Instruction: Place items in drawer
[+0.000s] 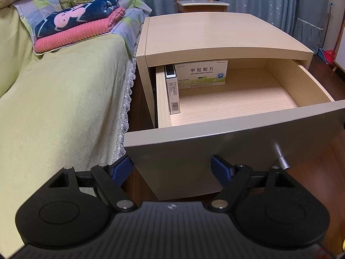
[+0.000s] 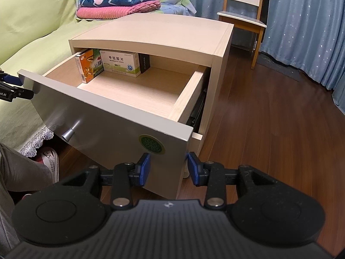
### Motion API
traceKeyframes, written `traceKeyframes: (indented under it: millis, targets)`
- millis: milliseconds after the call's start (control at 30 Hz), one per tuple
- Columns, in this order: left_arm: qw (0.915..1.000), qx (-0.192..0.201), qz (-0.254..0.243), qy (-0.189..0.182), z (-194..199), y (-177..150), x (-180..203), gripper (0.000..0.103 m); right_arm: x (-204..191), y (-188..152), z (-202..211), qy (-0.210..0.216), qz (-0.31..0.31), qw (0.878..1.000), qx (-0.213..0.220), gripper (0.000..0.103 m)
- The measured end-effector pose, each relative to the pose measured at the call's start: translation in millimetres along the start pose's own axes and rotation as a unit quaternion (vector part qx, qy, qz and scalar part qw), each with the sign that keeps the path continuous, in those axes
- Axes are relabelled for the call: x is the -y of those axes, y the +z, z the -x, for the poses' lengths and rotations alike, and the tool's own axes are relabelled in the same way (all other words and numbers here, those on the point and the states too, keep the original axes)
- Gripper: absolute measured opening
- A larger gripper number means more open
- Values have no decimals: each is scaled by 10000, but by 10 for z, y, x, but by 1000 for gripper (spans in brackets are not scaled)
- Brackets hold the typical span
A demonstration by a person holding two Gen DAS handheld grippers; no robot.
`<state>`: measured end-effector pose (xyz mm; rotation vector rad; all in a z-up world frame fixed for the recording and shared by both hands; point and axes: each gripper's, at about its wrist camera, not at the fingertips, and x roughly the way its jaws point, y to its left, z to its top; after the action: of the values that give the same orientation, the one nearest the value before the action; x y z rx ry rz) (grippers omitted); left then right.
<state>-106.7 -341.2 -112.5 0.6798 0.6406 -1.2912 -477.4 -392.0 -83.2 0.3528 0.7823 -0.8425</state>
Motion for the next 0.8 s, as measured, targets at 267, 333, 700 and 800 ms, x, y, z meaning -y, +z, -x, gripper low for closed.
traceKeyframes:
  millis: [267,333,700,800]
  targets:
    - [10000,6,24,31,-47,53,-1,79,5,5,-10,-6,-7,10000,37,34]
    - [10000,6,25,33,-56,64,-4,79,18,22,-39,-5,-6,10000,45,34]
    - [10000,12,20,65,-92,113,-4,79,40,55,-94,-21,-2,10000,79,34]
    - [10000,16,19,66,-102,126,-5,79,45,61,-103,-17,-36,10000,73,34]
